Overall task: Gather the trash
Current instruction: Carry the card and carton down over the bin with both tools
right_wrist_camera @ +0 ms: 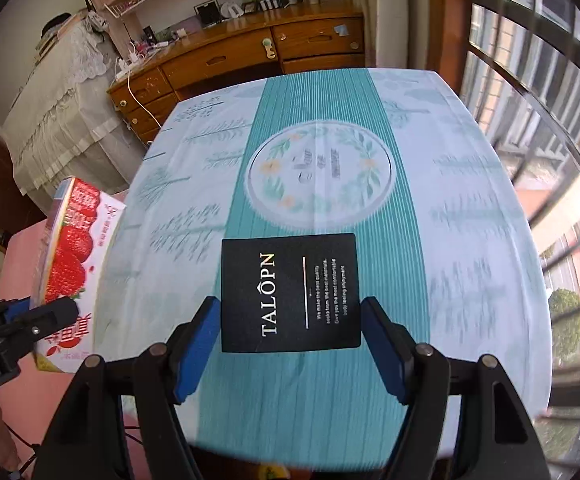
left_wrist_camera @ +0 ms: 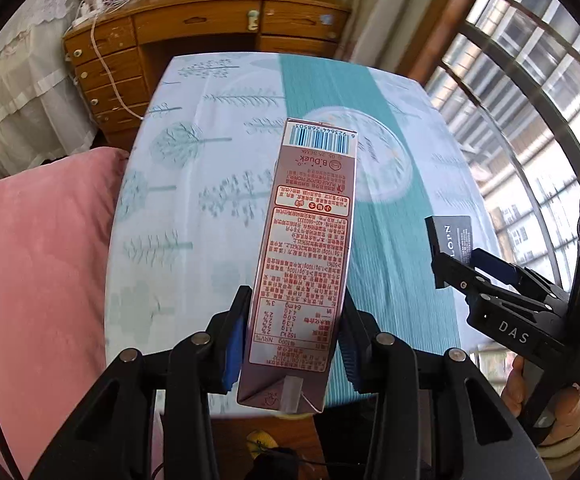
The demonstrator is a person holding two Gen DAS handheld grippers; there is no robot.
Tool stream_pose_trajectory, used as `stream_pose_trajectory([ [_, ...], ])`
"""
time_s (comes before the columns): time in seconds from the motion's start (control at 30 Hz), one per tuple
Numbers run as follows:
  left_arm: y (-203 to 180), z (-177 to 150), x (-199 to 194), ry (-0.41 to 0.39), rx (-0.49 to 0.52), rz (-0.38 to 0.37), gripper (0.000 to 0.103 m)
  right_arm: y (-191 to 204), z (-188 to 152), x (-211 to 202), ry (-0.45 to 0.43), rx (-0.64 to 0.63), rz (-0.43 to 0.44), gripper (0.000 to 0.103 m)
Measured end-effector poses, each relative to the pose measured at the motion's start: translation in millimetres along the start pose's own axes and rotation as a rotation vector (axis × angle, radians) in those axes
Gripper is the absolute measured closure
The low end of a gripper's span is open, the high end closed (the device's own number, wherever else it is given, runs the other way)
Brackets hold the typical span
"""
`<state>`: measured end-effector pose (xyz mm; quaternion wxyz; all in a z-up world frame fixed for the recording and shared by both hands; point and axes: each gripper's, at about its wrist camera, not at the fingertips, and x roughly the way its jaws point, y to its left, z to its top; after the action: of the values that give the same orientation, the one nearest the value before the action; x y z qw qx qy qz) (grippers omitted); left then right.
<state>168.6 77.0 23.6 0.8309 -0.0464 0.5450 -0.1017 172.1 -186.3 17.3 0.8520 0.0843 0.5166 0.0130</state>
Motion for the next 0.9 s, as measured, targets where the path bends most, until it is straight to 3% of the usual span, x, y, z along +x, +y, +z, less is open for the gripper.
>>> stream_pose_trajectory([
  [0.2, -14.4, -60.4, -23.3, 0.010, 0.073, -0.027, 0.065, 10.8, -64.8, -37.1, 0.020, 0.088, 0.059, 0.032],
  [0.5, -46.8, -155.8, -13.9, 0.105, 0.104, 0.005, 0.065, 4.3, -142.7, -39.7, 0.127, 0.111, 0.112, 0.032],
  [0.63, -49.2, -189.0, 15.4, 0.176, 0.035, -0.001, 0.065, -7.3, -171.4, -16.9, 0.186, 0.097, 0.129, 0.032],
  [0.9, -43.4, -247.1, 96.6, 0.267, -0.095, 0.065, 0.065, -34.2, -232.3, 60.5, 0.314, 0.067, 0.116, 0.031],
])
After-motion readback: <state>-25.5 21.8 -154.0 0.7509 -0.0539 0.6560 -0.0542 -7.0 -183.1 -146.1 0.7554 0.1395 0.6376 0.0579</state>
